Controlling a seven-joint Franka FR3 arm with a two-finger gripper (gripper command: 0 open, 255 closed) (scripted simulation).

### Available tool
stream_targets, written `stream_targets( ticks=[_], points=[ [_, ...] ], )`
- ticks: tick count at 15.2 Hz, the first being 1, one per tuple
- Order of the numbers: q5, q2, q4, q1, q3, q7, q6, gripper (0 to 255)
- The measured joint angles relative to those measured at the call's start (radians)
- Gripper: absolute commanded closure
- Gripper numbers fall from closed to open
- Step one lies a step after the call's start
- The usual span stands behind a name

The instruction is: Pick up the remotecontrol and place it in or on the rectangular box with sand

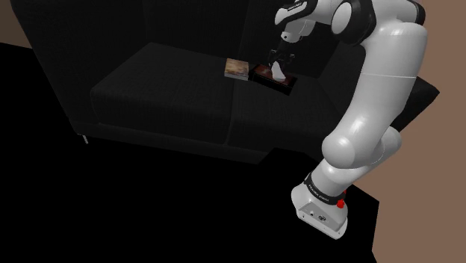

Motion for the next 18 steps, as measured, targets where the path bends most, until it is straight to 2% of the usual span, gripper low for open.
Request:
stream_targets(
  ticks=[7,8,14,18],
  points=[
    [0.002,0.003,-0.012,0.001,0.001,0.0,0.015,255],
    [0.002,0.003,-0.012,0.001,0.001,0.0,0.015,0],
    [0.002,0.003,-0.012,0.001,0.001,0.0,0.015,0],
    [-0.011,-0.03,0.041,0.003,-0.004,0.009,-0.067,0]
  ],
)
